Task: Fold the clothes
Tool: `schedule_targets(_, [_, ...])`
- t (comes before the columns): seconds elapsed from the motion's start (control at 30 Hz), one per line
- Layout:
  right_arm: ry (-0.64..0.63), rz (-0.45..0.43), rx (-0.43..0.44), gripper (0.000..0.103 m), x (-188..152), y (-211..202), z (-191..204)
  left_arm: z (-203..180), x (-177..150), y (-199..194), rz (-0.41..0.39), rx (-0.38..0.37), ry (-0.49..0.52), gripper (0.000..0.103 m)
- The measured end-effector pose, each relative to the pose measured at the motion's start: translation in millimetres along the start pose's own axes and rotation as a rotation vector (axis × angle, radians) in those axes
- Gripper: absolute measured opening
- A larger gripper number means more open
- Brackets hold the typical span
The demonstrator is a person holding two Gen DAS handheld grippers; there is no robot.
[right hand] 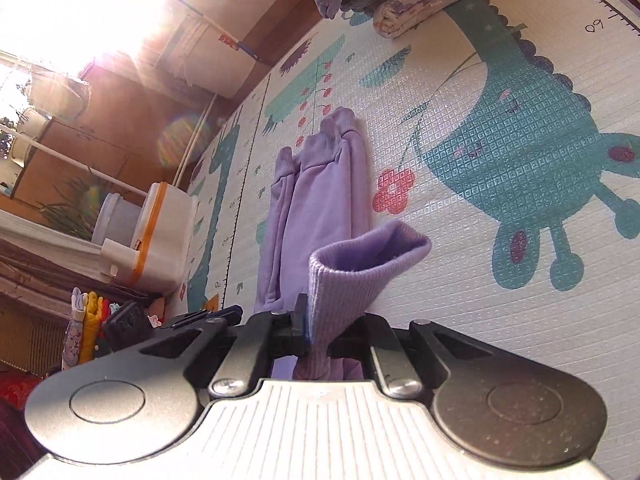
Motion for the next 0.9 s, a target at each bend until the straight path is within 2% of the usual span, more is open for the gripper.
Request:
schedule_targets(0.07, [-0.001,0.005,-0.019,0.009,-0.9,0.9,-3.2,1.1,-13.9,21.8,0.083,0.031,-0.017,0.008])
schedule_targets(0.1, [0.007,0.006,-0.042,0.009,-1.5,1.5,-7.5,2.2,-21.1,26.3,0.050,0.025,-0.007,0.009])
schedule_targets(0.13, [0.018,0.007,-0.059,0.009,-2.1,1.5,-11.7,3.4,-21.7,24.7,0.058,0.022,-0.013,0.009])
schedule_targets(0.17, [0.027,0.004,-0.067,0.009,-2.5,1.0,-14.1,3.5,-19.0,19.0,0.058,0.032,-0.028,0.009])
schedule_targets(0.23, [0.028,-0.007,-0.063,0.009,-2.4,-0.6,-12.8,-1.3,-16.4,-6.5,-0.005,0.038,-0.038,0.009])
schedule_targets(0.27, [0.022,-0.009,-0.059,0.009,-2.1,-0.6,-10.7,-4.2,-18.0,-17.7,-0.024,0.027,-0.045,0.009])
schedule_targets(0.37, [0.008,-0.004,-0.073,0.009,0.6,4.0,-7.5,-20.2,-37.0,-47.3,-0.037,-0.068,-0.026,0.009])
schedule_targets(0.47, [0.006,0.002,-0.087,0.009,2.7,7.7,-9.9,-31.4,-68.3,-49.8,-0.003,-0.140,-0.048,0.009])
schedule_targets(0.53, [0.006,0.008,-0.100,0.009,3.7,10.6,-12.6,-29.0,-88.3,-28.0,0.050,-0.105,-0.114,0.009])
schedule_targets(0.57, [0.005,0.011,-0.106,0.009,3.9,12.2,-14.3,-29.9,-100.0,-12.7,0.101,-0.072,-0.119,0.009])
schedule_targets(0.6, [0.006,0.012,-0.114,0.009,4.4,13.7,-15.7,-36.1,-105.0,-10.5,0.074,-0.060,-0.077,0.009])
schedule_targets(0.63, [0.010,0.010,-0.121,0.009,5.5,14.4,-16.9,-40.1,-102.7,-10.5,0.086,-0.061,-0.066,0.009])
schedule_targets(0.77, [0.004,0.003,-0.118,0.009,9.7,12.6,-12.4,-48.4,-86.9,-24.6,0.035,-0.059,-0.030,0.009])
schedule_targets(0.8, [0.004,0.004,-0.120,0.009,10.9,12.2,-11.0,-47.8,-85.9,-21.8,0.041,-0.063,-0.027,0.009])
schedule_targets(0.87, [0.001,0.011,-0.129,0.009,13.4,10.8,-6.6,-45.5,-93.1,-4.1,0.119,-0.033,-0.005,0.012])
schedule_targets(0.9, [-0.007,0.022,-0.139,0.009,15.1,10.1,-2.8,-46.2,-98.7,-4.2,0.105,-0.030,0.031,0.013])
Point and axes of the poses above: each gripper's, at about its wrist camera, not at the fingertips, and y roughly the way its jaws point, z to its left, x to its top, the point moved 3 cm from there along y, roughly the way its jaws point, and after that the axes turned 9 degrees about z, right-handed, at the moved point
